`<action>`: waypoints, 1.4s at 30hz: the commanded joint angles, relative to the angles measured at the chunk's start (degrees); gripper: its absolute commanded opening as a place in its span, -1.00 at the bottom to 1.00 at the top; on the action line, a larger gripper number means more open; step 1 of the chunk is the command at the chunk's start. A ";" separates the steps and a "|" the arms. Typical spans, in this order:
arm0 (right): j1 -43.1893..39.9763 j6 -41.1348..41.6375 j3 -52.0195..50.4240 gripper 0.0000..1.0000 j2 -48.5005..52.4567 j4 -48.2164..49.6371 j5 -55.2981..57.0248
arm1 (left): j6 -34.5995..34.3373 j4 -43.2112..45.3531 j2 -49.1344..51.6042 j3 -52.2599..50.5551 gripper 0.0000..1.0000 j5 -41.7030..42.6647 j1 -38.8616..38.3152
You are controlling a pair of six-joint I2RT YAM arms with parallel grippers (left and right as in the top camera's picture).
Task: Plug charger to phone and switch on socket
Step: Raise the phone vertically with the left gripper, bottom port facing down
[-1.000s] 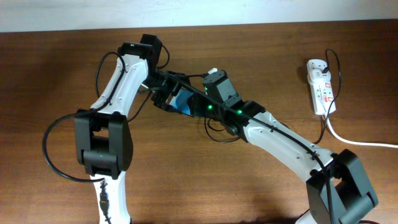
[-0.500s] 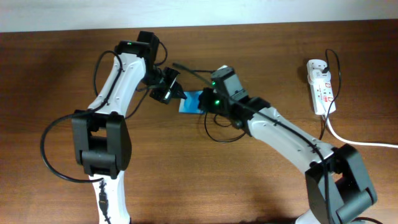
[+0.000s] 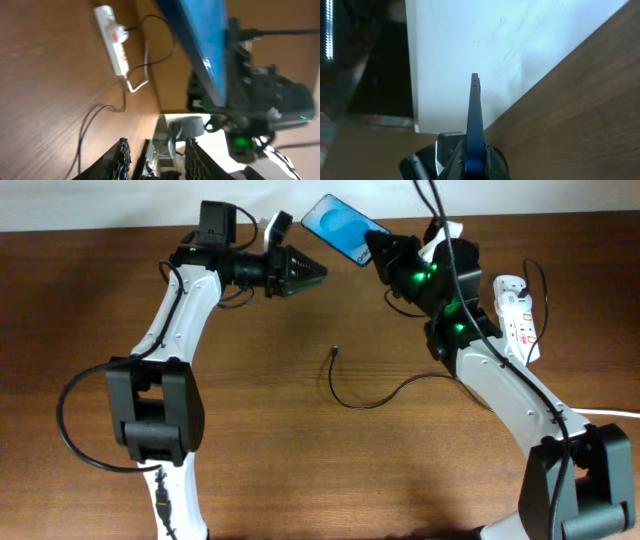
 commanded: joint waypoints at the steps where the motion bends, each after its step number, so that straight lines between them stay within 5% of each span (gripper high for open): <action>1: -0.20 9.53 0.98 -0.92 -2.14 0.79 3.98 | -5.05 3.21 0.17 0.55 -0.15 2.80 1.33; 11: 4.72 18.03 0.98 -0.92 -1.44 -0.52 10.16 | -44.41 35.54 0.17 0.52 -0.10 -15.89 -1.49; 21: 5.49 20.55 0.98 -0.92 -1.16 -0.79 2.75 | -46.80 40.61 0.17 0.52 -0.24 -29.31 -5.31; 34: 8.52 10.82 0.96 -0.92 -1.05 -5.77 4.70 | -53.35 48.65 0.17 0.52 -0.40 -27.52 -5.01; 42: 13.44 10.84 0.96 -0.92 -1.05 -7.34 11.63 | -59.36 48.70 0.17 0.52 -0.54 -34.86 -5.79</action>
